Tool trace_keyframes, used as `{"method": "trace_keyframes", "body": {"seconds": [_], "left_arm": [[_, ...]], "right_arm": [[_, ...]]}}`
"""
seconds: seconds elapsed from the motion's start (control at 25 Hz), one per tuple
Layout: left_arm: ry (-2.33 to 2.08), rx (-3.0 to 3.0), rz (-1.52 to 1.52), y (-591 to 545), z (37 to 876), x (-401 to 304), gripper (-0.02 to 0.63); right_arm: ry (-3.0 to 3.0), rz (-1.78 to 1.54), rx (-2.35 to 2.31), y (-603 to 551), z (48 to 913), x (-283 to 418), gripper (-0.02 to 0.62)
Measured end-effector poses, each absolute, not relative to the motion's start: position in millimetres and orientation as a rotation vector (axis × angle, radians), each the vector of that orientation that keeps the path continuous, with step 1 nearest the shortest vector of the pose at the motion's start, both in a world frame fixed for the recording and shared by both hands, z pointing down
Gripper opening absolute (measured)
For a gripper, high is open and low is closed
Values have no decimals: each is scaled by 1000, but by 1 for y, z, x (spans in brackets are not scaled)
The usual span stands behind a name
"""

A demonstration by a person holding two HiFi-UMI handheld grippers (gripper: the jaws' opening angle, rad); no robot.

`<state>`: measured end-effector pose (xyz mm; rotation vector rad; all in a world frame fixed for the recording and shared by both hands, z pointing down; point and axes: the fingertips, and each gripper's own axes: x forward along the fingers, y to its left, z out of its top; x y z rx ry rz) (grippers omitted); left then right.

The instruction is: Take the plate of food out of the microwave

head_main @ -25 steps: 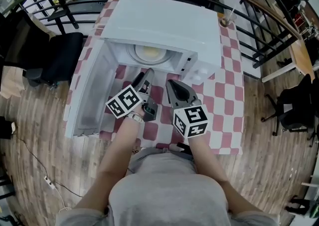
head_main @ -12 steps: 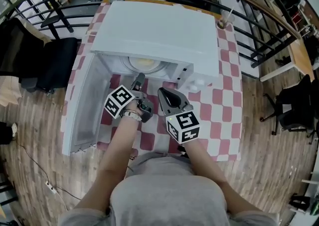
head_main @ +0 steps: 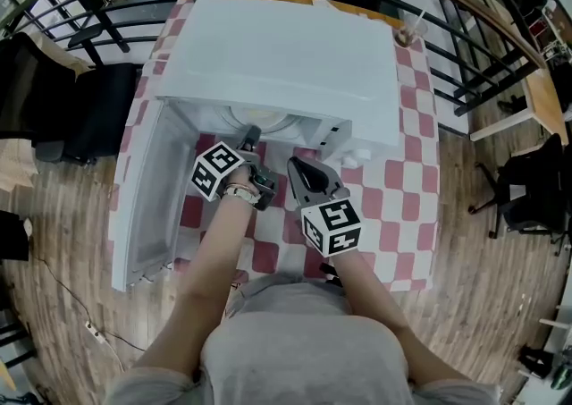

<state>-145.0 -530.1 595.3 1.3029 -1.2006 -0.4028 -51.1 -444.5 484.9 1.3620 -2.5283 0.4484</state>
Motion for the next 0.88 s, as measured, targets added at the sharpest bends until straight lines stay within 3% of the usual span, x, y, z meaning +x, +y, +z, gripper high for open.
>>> {"method": "trace_keyframes", "body": {"seconds": [0.4, 0.88], "left_arm": [[-1264, 1211, -343, -543, 606, -143, 244], [-1332, 1097, -286, -542, 615, -144, 307]], "right_arm": [[-2485, 521, 1359, -446, 504, -43, 26], [-2459, 550, 1371, -448, 513, -32, 26]]}}
